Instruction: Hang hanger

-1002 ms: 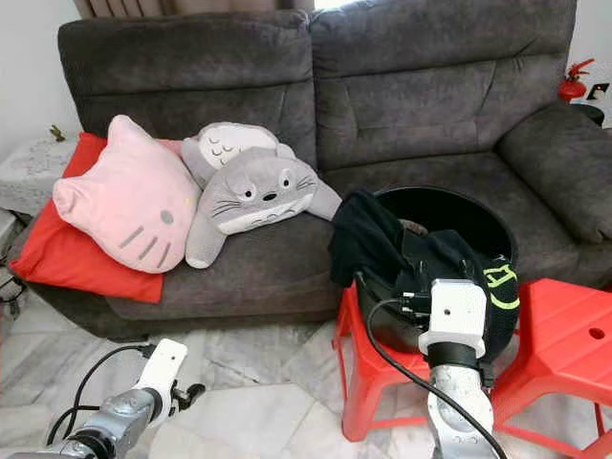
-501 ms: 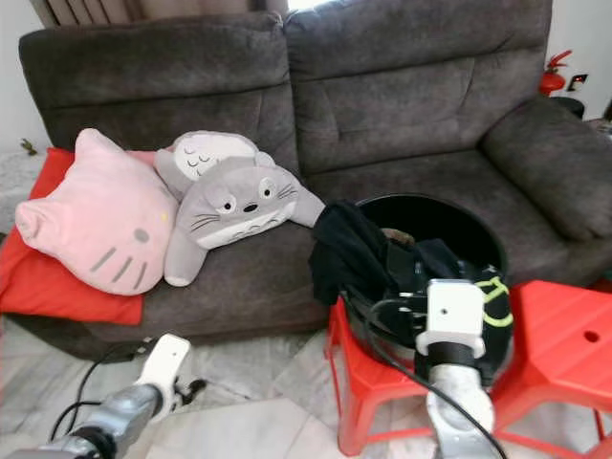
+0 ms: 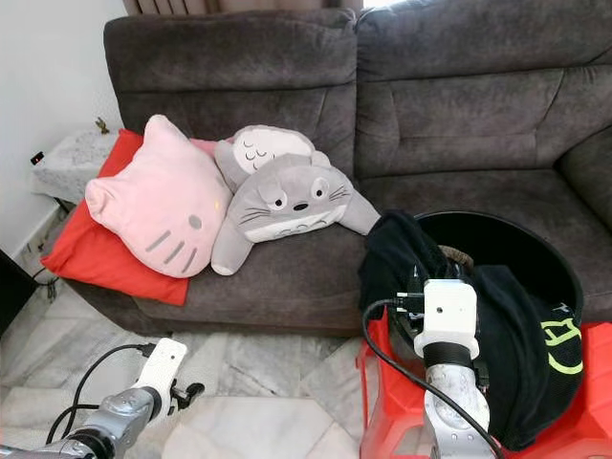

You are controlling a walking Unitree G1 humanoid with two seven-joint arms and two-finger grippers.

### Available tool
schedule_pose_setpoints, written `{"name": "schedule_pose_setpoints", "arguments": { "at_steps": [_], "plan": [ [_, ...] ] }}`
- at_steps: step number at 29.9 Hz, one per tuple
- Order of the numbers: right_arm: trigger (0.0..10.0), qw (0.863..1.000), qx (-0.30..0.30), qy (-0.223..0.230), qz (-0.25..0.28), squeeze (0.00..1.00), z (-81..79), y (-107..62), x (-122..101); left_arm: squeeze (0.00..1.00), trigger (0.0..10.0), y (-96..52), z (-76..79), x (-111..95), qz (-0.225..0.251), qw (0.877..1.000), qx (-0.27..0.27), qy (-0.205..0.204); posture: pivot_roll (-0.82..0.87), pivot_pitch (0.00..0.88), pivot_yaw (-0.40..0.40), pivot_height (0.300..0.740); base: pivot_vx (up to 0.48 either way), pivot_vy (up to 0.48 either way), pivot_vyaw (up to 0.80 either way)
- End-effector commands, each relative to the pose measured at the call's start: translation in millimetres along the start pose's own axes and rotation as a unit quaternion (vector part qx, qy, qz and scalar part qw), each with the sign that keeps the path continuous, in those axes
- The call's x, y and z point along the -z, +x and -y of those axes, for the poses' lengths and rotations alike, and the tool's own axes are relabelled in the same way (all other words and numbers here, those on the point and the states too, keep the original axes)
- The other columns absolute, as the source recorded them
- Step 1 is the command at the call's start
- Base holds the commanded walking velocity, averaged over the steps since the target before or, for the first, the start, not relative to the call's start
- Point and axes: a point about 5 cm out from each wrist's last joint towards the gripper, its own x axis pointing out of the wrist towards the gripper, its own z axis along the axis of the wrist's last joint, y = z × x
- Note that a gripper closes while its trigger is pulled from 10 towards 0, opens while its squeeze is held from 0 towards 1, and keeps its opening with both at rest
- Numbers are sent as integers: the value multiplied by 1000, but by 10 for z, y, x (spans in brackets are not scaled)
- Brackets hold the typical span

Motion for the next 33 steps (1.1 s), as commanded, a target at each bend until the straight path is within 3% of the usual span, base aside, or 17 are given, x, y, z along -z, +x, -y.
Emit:
{"name": "schedule_pose_setpoints", "arguments": {
  "at_steps": [1,2,7,11,12,13,14,18,19,20,21,33],
  "plan": [
    [10000,1000,4,-25,-13,0,18,-48,-134,0,10000,-9,-30,32,-10,1000,-3,7,-230,0,124,740,0,0,0],
    [10000,1000,4,-25,-13,0,18,-48,-134,0,10000,-9,-30,32,-10,1000,-3,7,-230,0,124,740,0,0,0],
    [10000,990,-2,-116,-76,0,95,-127,-178,0,10000,-9,-32,31,-11,1000,-3,8,-238,0,124,740,0,0,0],
    [10000,983,14,-126,-134,0,199,-191,-158,0,10000,-8,-31,31,-11,1000,-2,9,-238,0,124,740,0,0,0],
    [10000,979,15,-149,-140,788,232,-188,-163,0,10000,-8,-30,31,-12,1000,-1,10,-238,0,124,740,0,0,0],
    [10000,975,13,-174,-139,1000,257,-176,-175,0,10000,-8,-30,31,-12,1000,-1,10,-238,0,124,740,0,0,0],
    [10000,967,20,-212,-142,1000,319,-125,-163,0,10000,-7,-23,32,-12,1000,1,12,-252,0,123,740,0,0,0],
    [10000,961,34,-217,-171,988,365,-83,-109,0,10000,-6,-15,32,-12,1000,1,12,-245,0,122,740,0,0,0],
    [10000,961,35,-205,-180,553,351,-80,-84,0,10000,-6,-15,32,-12,1000,1,11,-245,0,122,740,0,0,0],
    [10000,962,36,-194,-188,369,336,-76,-62,0,10000,-6,-15,32,-12,1000,1,11,-245,0,122,740,0,0,0],
    [10000,961,33,-189,-200,0,305,-60,-27,0,10000,-5,-13,30,-12,1000,1,12,-243,0,119,740,0,0,0],
    [10000,963,3,-188,-192,0,143,98,15,0,10000,-5,-14,27,-11,1000,0,10,-229,0,118,740,0,0,0]
  ]
}}
